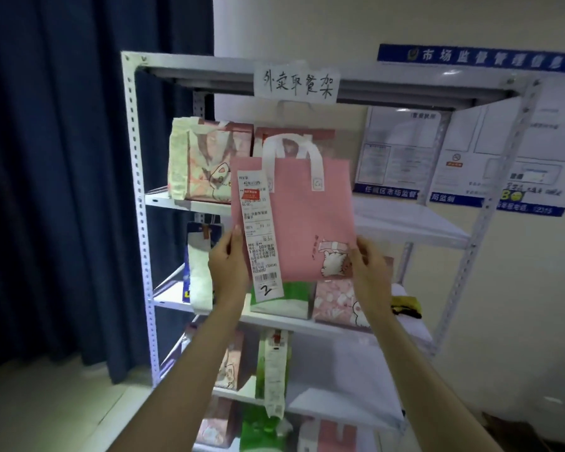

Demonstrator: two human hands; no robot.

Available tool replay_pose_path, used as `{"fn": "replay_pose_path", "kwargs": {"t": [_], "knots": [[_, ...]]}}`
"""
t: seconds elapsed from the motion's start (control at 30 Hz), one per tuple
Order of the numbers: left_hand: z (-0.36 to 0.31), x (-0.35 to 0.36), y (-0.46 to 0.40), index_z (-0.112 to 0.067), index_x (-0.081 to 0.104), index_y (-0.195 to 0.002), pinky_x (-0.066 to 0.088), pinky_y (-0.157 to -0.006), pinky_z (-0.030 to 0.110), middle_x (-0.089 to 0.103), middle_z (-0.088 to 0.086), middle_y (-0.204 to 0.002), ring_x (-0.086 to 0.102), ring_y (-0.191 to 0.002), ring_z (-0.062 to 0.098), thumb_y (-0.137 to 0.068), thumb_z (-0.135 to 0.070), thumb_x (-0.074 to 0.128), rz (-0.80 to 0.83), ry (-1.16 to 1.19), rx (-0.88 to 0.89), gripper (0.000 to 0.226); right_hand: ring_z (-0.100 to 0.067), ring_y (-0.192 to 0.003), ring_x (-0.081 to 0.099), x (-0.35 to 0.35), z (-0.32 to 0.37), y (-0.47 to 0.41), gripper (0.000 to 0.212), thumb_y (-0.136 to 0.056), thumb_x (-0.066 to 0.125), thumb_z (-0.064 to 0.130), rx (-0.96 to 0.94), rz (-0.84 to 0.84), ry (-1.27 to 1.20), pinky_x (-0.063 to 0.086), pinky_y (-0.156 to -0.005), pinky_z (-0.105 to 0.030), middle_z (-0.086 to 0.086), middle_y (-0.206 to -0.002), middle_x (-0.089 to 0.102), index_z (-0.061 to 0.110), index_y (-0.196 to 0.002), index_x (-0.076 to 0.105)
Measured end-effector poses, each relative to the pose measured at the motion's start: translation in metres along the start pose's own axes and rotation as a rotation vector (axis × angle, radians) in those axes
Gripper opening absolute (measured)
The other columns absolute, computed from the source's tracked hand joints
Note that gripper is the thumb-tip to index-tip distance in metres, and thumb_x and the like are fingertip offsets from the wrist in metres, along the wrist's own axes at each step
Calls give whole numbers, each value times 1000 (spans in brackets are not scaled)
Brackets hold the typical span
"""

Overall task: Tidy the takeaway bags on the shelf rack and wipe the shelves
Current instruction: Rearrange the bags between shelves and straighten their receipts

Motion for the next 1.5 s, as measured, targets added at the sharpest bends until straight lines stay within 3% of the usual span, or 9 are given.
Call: {"fn": "replay_pose_path", "kwargs": {"t": [0.13,0.27,0.47,0.6,0.73,0.87,1.0,1.4,1.5], "knots": [[-1,-49,-18,-20,67,-82,56,-70,37,70,5,-81,66,-76,16,-105,-45,48,-110,-29,-1,39,-19,-89,70,33,1,-5,34,-108,45,36,2,56,7,56,-73,-27,0,-96,71,10,-112,67],[4,-82,-51,-22,63,-74,58,-66,45,67,-5,-72,63,-69,13,-103,-47,50,-198,-45,-26,41,-14,-90,64,56,3,-31,25,-107,48,27,-12,48,66,45,-71,-16,3,-99,66,11,-117,65],[-2,-98,-99,-12,64,-79,59,-69,51,71,12,-81,65,-72,22,-103,-46,52,-255,-76,40,43,-11,-100,60,86,-6,-105,24,-103,56,14,10,-19,59,44,-80,-10,-4,-119,67,9,-125,62],[-9,-101,-125,-12,66,-81,60,-70,50,72,14,-84,69,-74,22,-105,-43,51,-271,-119,97,42,-21,-123,55,103,-14,-155,38,-100,58,10,39,-105,30,47,-106,-31,-7,-137,57,10,-138,52],[-7,-102,-143,-11,70,-89,61,-71,40,75,6,-85,71,-76,15,-106,-40,50,-270,-143,134,39,-25,-132,50,120,-20,-190,50,-102,56,17,100,-185,-19,42,-106,-35,-7,-147,50,12,-149,41],[-1,-106,-156,-11,70,-90,62,-70,41,75,5,-86,73,-77,19,-106,-41,50,-270,-147,149,39,-27,-109,64,137,-35,-212,35,-103,54,25,173,-164,7,50,-89,-37,-10,-125,65,10,-134,57],[1,-109,-160,-9,70,-91,61,-69,37,75,4,-85,73,-76,17,-106,-38,50,-254,-163,157,39,-22,-92,60,141,-41,-212,22,-105,53,29,225,-213,51,47,-82,-37,-3,-102,64,10,-112,63],[-1,-136,-135,-15,67,-80,55,-63,39,71,9,-78,66,-69,20,-105,-40,50,-237,-124,142,40,-24,-90,63,90,-11,-150,19,-106,51,23,213,-410,-18,56,-86,-45,-6,-97,68,10,-98,63],[9,-143,-120,-19,67,-80,54,-65,44,70,5,-77,65,-71,20,-105,-43,50,-231,-112,117,39,-24,-89,61,66,3,-123,20,-107,50,23,200,-456,-12,49,-75,-33,-5,-96,66,9,-98,62]]}}
Point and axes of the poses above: each hand's wrist, its own y-axis away from the middle knuckle, its own x-axis out of the palm, z = x × y, the point moved 5 cm from there along -y, towards the middle knuckle
